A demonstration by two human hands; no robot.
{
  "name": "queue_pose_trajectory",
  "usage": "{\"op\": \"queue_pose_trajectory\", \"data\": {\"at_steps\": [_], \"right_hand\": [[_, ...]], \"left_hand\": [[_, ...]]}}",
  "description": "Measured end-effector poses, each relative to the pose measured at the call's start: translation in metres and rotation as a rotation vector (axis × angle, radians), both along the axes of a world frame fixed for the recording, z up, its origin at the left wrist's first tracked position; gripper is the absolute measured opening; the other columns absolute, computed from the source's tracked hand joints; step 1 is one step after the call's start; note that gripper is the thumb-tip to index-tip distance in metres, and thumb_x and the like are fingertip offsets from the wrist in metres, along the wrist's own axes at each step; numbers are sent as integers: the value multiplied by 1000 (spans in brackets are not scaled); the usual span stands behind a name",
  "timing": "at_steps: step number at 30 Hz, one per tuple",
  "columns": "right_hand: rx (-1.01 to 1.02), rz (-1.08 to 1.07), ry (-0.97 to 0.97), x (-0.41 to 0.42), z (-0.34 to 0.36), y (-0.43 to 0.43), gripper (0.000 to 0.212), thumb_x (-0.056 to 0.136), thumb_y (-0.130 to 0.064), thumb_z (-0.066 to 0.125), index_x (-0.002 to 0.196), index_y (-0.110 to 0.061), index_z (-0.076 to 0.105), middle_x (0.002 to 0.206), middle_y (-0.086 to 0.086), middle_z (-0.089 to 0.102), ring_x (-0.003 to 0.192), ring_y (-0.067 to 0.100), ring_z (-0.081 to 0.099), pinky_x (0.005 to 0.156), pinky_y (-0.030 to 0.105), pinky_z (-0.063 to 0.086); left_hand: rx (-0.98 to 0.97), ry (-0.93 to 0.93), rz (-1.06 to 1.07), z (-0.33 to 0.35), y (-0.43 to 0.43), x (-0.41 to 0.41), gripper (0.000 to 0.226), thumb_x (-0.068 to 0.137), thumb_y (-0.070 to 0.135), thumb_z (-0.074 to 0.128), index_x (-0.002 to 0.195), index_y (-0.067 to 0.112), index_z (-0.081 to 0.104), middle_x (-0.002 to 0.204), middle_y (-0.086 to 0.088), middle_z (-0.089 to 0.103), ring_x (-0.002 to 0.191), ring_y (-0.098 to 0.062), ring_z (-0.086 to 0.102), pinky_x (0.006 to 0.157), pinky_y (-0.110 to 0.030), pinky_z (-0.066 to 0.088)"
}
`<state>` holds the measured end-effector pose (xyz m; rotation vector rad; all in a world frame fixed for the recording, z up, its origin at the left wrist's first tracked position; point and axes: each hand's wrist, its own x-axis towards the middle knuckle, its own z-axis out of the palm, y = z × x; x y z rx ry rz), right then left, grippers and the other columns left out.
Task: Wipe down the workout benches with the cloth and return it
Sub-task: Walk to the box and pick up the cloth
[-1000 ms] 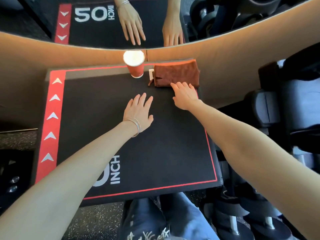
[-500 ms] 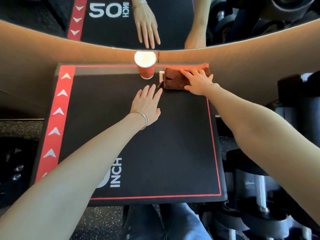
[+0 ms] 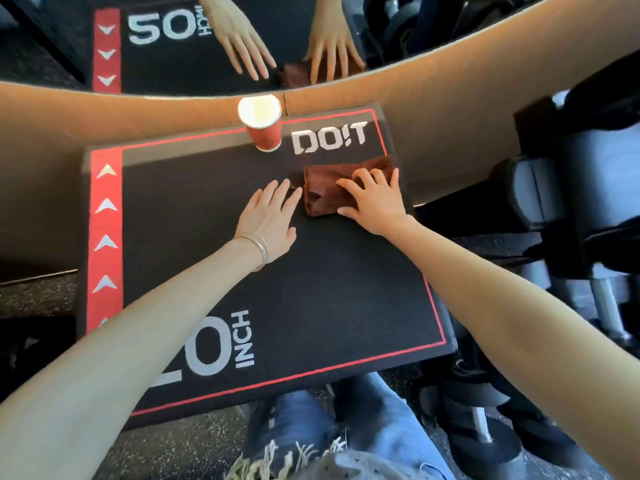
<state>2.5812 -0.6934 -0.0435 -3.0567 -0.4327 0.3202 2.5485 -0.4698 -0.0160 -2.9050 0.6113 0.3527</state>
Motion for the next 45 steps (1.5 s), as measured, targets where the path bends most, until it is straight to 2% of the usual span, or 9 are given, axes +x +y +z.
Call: {"op": "queue_pose_trajectory", "data": {"at_steps": [4,11,16,22,27,29,32,36,45], "right_hand": [[42,-134,-14,-52,-2,14,49,96,-54,31,140,-33,37,140,5,39,131,32,32,113,62,7],[-32,-366,-21,-161,-6,71,53,92,-49,48,140,-29,37,135,6,43,123,32,38,109,56,22],[-47,-502,-28,-212,-4,113,54,91,-47,51,138,-25,41,135,9,45,120,30,41,92,47,34],[-51,-625,16,-235,1,143,48,92,-39,52,136,-20,41,133,14,44,120,32,41,89,51,37],[-155,-688,-26,-273,15,152,43,75,-41,73,113,-24,63,101,9,63,91,27,60,66,39,48],[-145,-735,-82,-302,15,153,43,69,-40,78,107,-23,66,93,9,64,85,27,62,62,38,48],[-95,-894,-65,-354,11,149,46,72,-37,77,112,-19,63,98,14,62,90,31,60,68,42,49],[-19,-1180,74,-437,0,152,47,92,-38,53,134,-22,40,122,14,46,112,30,43,89,45,36],[10,-1735,176,-636,-3,227,45,94,-41,48,135,-27,35,122,8,44,114,28,40,90,44,36]], "left_hand": [[34,3,-132,-3,17,-6,69,94,39,39,150,15,7,158,-12,9,145,-28,10,117,-40,13],[51,24,-419,-8,43,-30,71,94,39,39,150,15,3,158,-11,6,146,-27,8,118,-39,12],[67,34,-632,-4,56,-56,70,95,40,37,150,17,1,159,-10,3,146,-26,6,118,-39,10],[43,60,-838,-1,59,-70,69,94,39,39,150,18,6,159,-9,8,145,-26,10,118,-39,11],[64,41,-971,-3,48,-80,71,92,44,38,150,19,6,158,-9,9,145,-26,9,117,-40,10],[81,33,-1041,-5,35,-88,72,92,46,36,151,19,5,158,-10,9,146,-25,9,117,-41,9],[86,47,-1159,-8,8,-116,72,91,47,35,151,19,5,158,-10,9,146,-25,8,117,-41,8],[102,55,-1396,-15,-29,-182,73,92,50,33,151,19,3,158,-9,9,146,-27,7,117,-43,7],[151,73,-1846,-23,-62,-376,72,92,57,30,150,20,10,156,-8,18,145,-28,9,117,-47,6]]}}
